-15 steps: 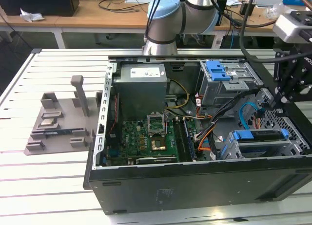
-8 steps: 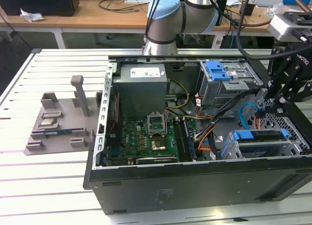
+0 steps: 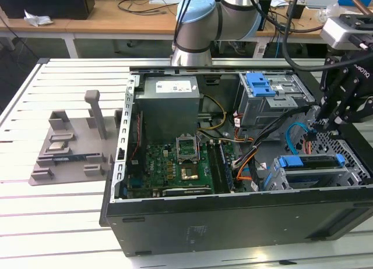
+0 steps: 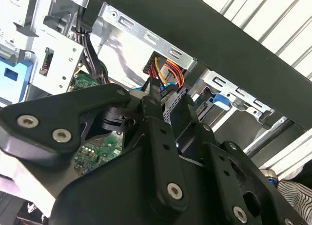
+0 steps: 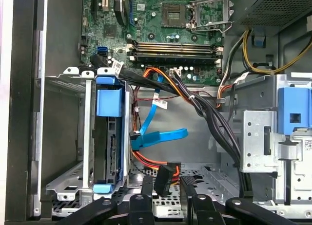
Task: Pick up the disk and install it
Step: 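Insert the first disk wire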
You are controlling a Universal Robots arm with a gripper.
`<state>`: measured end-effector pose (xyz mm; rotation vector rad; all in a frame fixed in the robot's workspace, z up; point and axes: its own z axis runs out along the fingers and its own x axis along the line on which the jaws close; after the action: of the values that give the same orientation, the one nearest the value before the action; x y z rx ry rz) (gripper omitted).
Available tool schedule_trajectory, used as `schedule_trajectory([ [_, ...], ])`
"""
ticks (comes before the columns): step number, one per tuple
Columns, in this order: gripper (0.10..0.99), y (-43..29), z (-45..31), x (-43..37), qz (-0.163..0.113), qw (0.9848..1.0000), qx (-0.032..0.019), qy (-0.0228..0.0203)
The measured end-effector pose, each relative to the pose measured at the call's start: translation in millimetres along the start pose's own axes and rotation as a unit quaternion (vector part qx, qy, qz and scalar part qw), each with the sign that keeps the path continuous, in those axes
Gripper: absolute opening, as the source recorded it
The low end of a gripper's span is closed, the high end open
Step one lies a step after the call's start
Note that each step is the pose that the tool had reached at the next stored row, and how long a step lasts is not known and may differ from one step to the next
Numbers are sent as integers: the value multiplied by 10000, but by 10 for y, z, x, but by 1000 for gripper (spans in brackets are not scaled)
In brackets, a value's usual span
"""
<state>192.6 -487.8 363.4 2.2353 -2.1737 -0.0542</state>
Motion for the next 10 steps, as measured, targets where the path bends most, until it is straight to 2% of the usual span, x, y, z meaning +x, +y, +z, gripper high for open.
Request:
schedule_trajectory([
  [2,361,-2,46,0,0,10000,-2,20],
  [4,361,-2,59,4,2,10000,-3,61],
  [10,361,28,65,26,3,10000,-4,80],
])
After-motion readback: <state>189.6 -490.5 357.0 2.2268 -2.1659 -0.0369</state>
